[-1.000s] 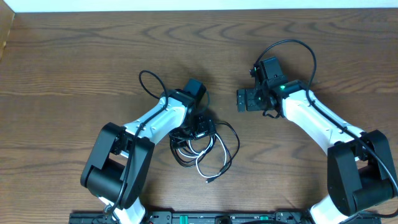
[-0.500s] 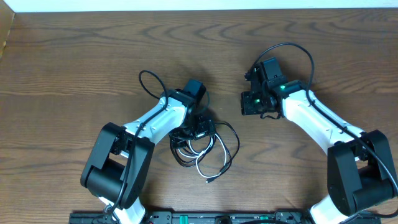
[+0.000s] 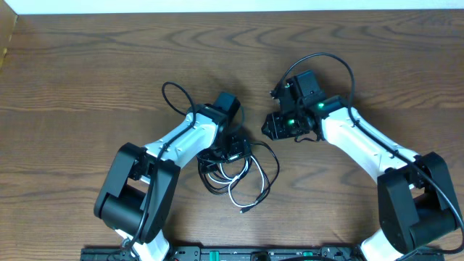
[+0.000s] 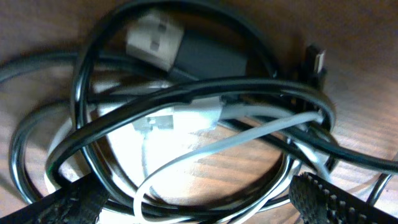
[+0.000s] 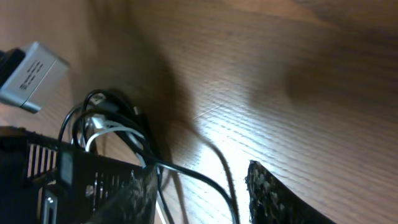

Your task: Untangle cables

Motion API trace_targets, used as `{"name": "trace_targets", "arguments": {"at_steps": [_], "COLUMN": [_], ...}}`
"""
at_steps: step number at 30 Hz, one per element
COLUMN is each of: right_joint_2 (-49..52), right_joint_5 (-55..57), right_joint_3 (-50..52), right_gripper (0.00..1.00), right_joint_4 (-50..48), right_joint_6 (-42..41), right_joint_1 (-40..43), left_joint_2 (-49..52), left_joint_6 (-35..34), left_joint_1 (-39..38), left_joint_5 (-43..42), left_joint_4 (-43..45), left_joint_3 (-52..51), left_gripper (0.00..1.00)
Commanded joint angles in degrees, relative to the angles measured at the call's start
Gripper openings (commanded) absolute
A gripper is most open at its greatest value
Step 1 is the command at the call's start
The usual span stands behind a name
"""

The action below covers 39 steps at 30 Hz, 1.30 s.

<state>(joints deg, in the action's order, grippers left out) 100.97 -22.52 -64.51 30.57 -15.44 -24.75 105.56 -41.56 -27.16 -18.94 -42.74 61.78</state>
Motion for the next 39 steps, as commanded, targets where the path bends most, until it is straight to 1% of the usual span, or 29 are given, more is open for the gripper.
{"name": "trace_targets", "arguments": {"at_steps": [1, 2, 4, 7, 9, 12, 15, 18, 21, 23, 26, 28, 29, 30, 32, 33, 35, 36, 37, 38, 39], "right_joint_2": [-1.42, -1.42, -1.42, -1.42, -1.42, -1.42, -1.42, -1.42, -1.42, -1.4, -0.87, -0.35, 0.02, 0.42, 1.27, 2.01, 2.86, 3.23, 3.52, 3.69, 3.8], "right_joint_5": [2.27, 2.58, 2.58, 3.08, 4.33, 6.69, 6.97, 7.48, 7.63, 7.61, 7.63, 7.63, 7.76, 8.39, 10.01, 10.25, 10.19, 10.21, 10.27, 10.4, 10.47], "right_joint_3": [-0.07, -0.07, -0.07, -0.07, 0.0, 0.02, 0.02, 0.04, 0.09, 0.15, 0.17, 0.44, 0.79, 1.09, 1.33, 1.33, 1.33, 1.33, 1.33, 1.33, 1.33], "right_gripper": [0.33, 0.31, 0.3, 0.34, 0.38, 0.38, 0.4, 0.4, 0.41, 0.42, 0.43, 0.43, 0.43, 0.43, 0.41, 0.39, 0.32, 0.21, 0.15, 0.11, 0.1], "right_joint_4": [0.07, 0.07, 0.04, 0.07, 0.04, 0.0, -0.07, -0.04, -0.28, -0.48, -0.61, -0.66, -1.01, -1.25, -1.44, -1.53, -1.9, -2.16, -2.32, -2.49, -2.51], "right_joint_6": [0.5, 0.48, 0.48, 0.5, 0.48, 0.48, 0.46, 0.48, 0.48, 0.48, 0.52, 1.16, 1.99, 2.49, 2.45, 2.45, 2.43, 2.45, 2.47, 2.47, 2.47], "right_joint_1": [-1.75, -2.12, -3.08, -4.39, -5.14, -5.95, -6.1, -6.08, -6.1, -6.23, -6.86, -7.43, -7.74, -8.02, -8.39, -8.61, -8.76, -8.79, -8.79, -8.79, -8.79], "left_joint_2": [2.99, 2.99, 2.99, 2.99, 2.99, 1.97, -2.12, -8.79, -15.98, -20.09, -24.26, -25.9, -26.01, -25.9, -25.27, -24.74, -23.89, -23.37, -22.86, -22.45, -21.99], "left_joint_6": [0.98, 0.98, 0.85, 0.55, 0.87, 3.93, 4.55, 5.11, 5.09, 5.11, 5.07, 5.27, 5.35, 5.38, 5.55, 5.53, 5.53, 5.51, 5.53, 5.53, 5.55], "left_joint_1": [0.66, 1.09, 1.79, 2.62, 3.28, 4.57, 6.62, 9.05, 10.8, 11.08, 10.86, 9.97, 9.44, 8.85, 7.54, 6.75, 5.66, 5.16, 4.94, 4.94, 4.94], "left_joint_5": [-11.13, -13.79, -17.73, -28.59, -33.33, -36.06, -35.85, -32.65, -22.45, -15.15, -5.27, -0.83, 0.13, 0.57, 0.63, 0.61, 0.61, 0.59, 0.59, 0.61, 0.83], "left_joint_4": [-5.18, -4.31, -4.04, -6.71, -7.52, -5.42, -4.76, -4.26, -5.49, -7.91, -13.05, -15.43, -16.2, -16.48, -15.89, -14.62, -11.63, -9.68, -8.28, -7.39, -6.95], "left_joint_3": [-1.92, -1.92, -1.92, -1.92, -1.92, -1.75, -1.07, -0.87, -0.9, -0.9, -1.01, -1.88, -2.4, -2.91, -4.44, -5.73, -8.11, -9.64, -10.88, -11.72, -12.2], "left_gripper": [0.98, 0.98, 0.98, 0.98, 0.98, 0.98, 0.98, 0.98, 0.98, 0.98, 0.98, 1.0, 0.89, 0.77, 0.47, 0.38, 0.34, 0.29, 0.29, 0.29, 0.29]}}
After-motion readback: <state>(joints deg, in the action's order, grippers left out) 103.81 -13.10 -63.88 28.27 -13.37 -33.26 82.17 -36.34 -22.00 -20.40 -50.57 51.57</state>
